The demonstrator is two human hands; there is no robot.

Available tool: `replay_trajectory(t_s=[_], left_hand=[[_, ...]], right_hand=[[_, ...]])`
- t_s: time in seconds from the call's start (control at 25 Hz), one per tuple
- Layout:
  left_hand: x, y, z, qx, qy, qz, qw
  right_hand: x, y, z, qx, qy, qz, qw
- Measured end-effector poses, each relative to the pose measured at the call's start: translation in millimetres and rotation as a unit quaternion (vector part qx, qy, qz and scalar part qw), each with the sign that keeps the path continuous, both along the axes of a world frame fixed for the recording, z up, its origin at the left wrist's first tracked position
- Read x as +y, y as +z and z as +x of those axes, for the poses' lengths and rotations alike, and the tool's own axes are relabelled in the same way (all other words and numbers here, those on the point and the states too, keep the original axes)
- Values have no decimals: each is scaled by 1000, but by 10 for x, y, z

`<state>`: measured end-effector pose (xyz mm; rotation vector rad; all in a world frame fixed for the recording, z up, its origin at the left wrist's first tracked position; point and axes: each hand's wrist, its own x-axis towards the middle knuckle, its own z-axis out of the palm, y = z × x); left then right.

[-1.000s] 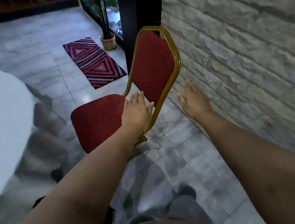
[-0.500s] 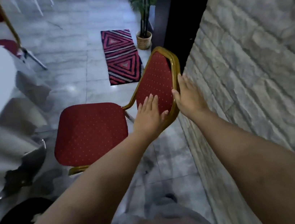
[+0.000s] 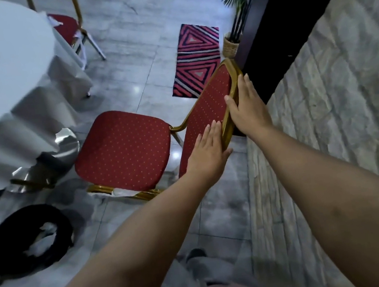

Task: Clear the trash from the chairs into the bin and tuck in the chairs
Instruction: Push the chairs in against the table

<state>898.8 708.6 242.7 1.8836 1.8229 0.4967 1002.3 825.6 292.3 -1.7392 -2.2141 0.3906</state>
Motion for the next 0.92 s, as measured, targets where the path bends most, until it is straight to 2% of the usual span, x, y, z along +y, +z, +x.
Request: replay_trajectory(t_s=[0.24,0.52,0.92], left_hand=[[35,-37,-46,105,-26,26,994],[-26,-28,-472,122,-43,43,991],[-100,9,-1557,171,-4,41,984]], right_hand=[[-22,-113,-62,15,-8,34,999],[145,-41,-356,-22,68,77,994],[156,15,-1437,50,96,38,993]])
